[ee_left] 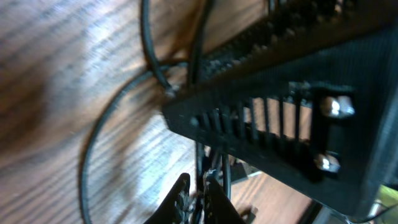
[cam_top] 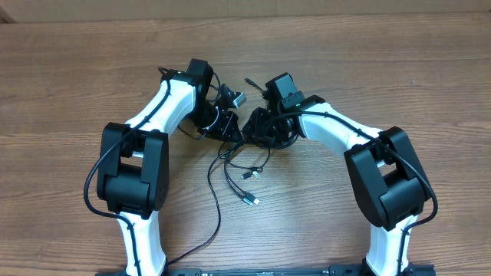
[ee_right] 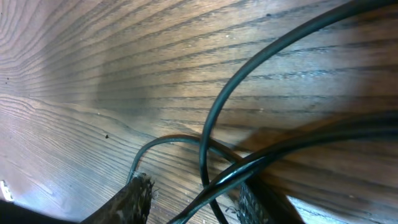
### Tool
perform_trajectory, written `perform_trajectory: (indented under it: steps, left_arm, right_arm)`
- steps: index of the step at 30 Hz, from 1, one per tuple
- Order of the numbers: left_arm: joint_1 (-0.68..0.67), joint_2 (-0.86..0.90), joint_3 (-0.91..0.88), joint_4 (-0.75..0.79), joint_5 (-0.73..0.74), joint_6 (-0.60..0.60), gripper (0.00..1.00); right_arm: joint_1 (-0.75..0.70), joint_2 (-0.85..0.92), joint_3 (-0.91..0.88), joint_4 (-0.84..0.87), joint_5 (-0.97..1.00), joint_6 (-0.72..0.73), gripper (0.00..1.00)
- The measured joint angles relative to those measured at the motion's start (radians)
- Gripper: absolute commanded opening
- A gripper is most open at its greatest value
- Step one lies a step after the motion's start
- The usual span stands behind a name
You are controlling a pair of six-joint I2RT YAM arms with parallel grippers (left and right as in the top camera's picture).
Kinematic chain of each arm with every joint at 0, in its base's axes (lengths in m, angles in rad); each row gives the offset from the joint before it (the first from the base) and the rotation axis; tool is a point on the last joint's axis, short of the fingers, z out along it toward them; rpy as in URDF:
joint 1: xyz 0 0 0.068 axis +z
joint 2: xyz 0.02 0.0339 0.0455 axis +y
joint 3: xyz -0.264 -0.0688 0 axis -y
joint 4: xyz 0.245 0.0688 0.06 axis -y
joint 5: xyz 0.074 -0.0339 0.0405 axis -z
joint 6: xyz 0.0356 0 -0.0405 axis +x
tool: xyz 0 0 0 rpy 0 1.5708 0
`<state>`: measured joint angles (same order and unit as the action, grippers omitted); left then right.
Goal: Untangle cables
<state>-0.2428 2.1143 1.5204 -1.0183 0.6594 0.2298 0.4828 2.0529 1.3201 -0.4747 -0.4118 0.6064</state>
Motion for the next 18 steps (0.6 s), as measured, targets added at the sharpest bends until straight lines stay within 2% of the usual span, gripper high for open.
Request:
perform_trajectory:
  steps: [3,7,9,11,18]
  left_arm:
    - [0.000,0.000,0.000,-0.043,0.003,0.012,0.04]
    - [0.000,0.000,-0.004,-0.063,-0.009,0.018,0.05]
    - [0.000,0.000,-0.010,-0.060,-0.018,0.022,0.06]
    - [0.000,0.000,-0.019,-0.056,-0.030,0.026,0.07]
    - [0.000,0.000,-0.066,-0.005,-0.122,-0.003,0.10]
  right_arm:
    - [0.010,0.003,0.000,0.003,0.010,0.000,0.43]
    - [0.016,0.008,0.000,0.007,0.019,0.000,0.43]
    - [0.016,0.008,0.000,0.010,0.019,0.000,0.34]
    - [0.016,0.011,0.000,0.006,0.025,0.002,0.33]
    - [-0.021,0.005,0.042,-0.228,0.023,-0.053,0.42]
